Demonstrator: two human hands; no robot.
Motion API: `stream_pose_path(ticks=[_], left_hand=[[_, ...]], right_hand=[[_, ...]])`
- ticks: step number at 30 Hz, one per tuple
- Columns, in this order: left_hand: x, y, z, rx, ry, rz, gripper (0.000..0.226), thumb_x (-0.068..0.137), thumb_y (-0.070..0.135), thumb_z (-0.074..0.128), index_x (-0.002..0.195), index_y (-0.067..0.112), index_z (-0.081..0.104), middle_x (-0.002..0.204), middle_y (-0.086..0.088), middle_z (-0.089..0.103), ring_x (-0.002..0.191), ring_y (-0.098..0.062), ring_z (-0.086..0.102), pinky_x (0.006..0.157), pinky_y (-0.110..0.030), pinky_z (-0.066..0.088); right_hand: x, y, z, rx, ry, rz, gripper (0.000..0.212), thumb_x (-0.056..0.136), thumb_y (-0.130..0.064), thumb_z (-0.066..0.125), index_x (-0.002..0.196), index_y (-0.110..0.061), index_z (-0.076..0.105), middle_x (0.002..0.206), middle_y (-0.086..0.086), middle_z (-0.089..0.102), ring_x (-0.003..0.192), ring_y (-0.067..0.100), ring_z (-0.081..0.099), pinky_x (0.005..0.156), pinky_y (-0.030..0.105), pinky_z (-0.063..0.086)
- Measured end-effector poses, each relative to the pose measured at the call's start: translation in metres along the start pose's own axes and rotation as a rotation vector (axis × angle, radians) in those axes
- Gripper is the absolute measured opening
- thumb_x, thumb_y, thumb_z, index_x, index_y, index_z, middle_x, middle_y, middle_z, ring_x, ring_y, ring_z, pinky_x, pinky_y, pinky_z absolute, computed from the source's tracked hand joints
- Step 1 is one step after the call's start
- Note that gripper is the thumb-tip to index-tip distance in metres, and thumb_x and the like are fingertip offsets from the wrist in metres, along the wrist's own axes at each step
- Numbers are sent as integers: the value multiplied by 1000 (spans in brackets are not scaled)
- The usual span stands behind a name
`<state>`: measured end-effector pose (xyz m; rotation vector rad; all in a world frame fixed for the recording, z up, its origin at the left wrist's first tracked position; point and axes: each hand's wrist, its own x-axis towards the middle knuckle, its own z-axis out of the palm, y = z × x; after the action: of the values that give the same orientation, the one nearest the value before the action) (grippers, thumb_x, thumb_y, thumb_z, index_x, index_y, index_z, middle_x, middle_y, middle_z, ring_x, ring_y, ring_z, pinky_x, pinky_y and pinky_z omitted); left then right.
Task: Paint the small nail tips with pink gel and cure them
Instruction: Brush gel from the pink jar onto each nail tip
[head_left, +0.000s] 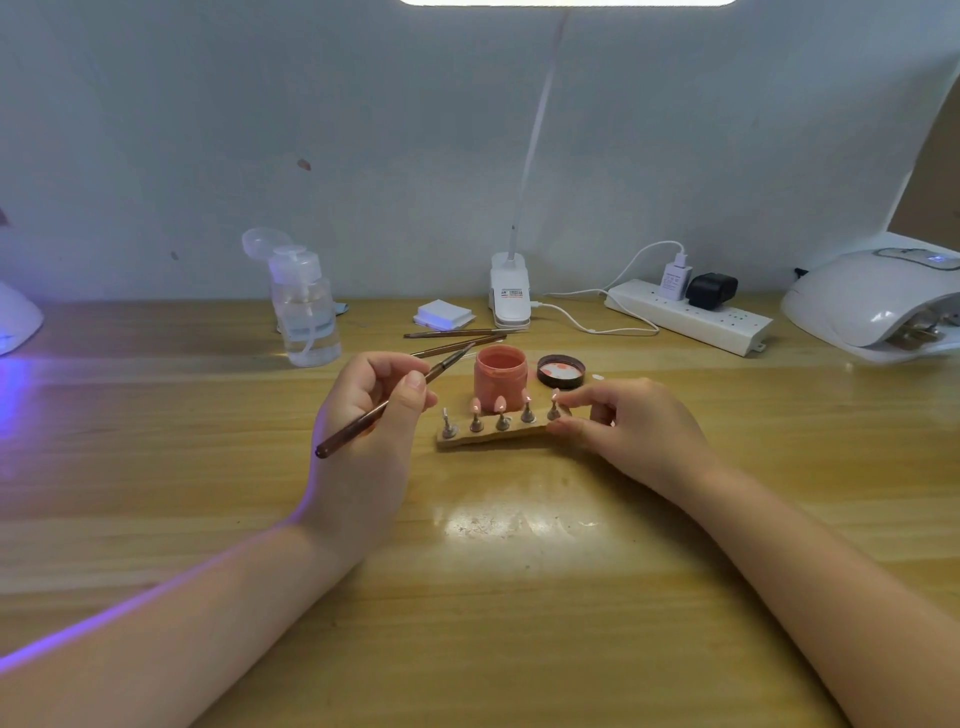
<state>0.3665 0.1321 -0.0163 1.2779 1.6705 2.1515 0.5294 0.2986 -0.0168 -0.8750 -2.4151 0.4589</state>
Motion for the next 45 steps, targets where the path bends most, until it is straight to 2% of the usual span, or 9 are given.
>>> stream_pose_path(ticks=[4,7,11,16,22,31,34,40,45], left_hand=[[1,-1,-1,8,0,1,12,85,27,52,91,24,62,75,14,67,78,-1,63,70,-9,46],[1,-1,-1,9,-1,4,12,85,27,52,91,24,62,76,14,67,78,1,63,69,-8,45],[1,-3,-1,13,-3,-5,11,85,27,52,90,26,62,77,14,68,78,0,63,69,-7,45],[1,-3,-1,25,-3,-1,11,86,27,52,91,26,62,77,14,67,79,-2,63,70,-9,46],[0,-2,-1,32,-14,-11,12,85,28,52,92,26,62,79,11,68,80,-3,63,71,-10,47],[-1,0,2,25,-23,-11,12,85,27,53,91,23,61,75,14,67,77,0,64,68,-9,46],[1,0,3,38,-35,-10,8,88,25,56,93,22,61,76,13,68,78,-3,66,67,-10,48],[33,13,2,204,-67,-9,14,92,15,61,83,25,67,70,11,71,67,1,64,64,-11,49],[75,26,6,447,-200,-150,15,81,23,64,69,19,73,61,6,69,64,-9,63,70,-34,55]], right_hand=[[-2,-3,-2,-155,-67,37,35,81,-58,62,107,-35,70,66,-13,56,67,9,51,57,27,35],[-8,-11,-9,-344,9,14,39,82,-63,55,100,-32,71,76,-11,63,79,13,59,57,25,37],[-13,-34,-5,-385,90,-55,38,85,-58,52,79,-28,73,67,-8,64,68,13,57,50,23,37],[-16,-54,19,-381,80,-49,40,91,-53,45,91,-25,73,78,-3,69,78,19,63,62,28,50],[-14,-48,22,-434,94,30,40,93,-49,41,82,-22,68,70,-3,60,75,20,60,53,25,33],[-8,-46,28,-351,54,50,38,98,-45,38,95,-25,70,84,-2,68,83,21,62,64,29,49],[-11,-47,27,-357,82,1,39,98,-47,38,98,-28,71,83,-2,70,81,21,63,62,29,46],[-24,-43,14,-89,191,-125,23,94,-34,56,94,-23,77,77,-1,73,72,18,64,66,34,47],[-27,-41,11,127,203,-81,14,89,-24,66,92,-15,77,76,-3,72,60,4,52,63,23,42]])
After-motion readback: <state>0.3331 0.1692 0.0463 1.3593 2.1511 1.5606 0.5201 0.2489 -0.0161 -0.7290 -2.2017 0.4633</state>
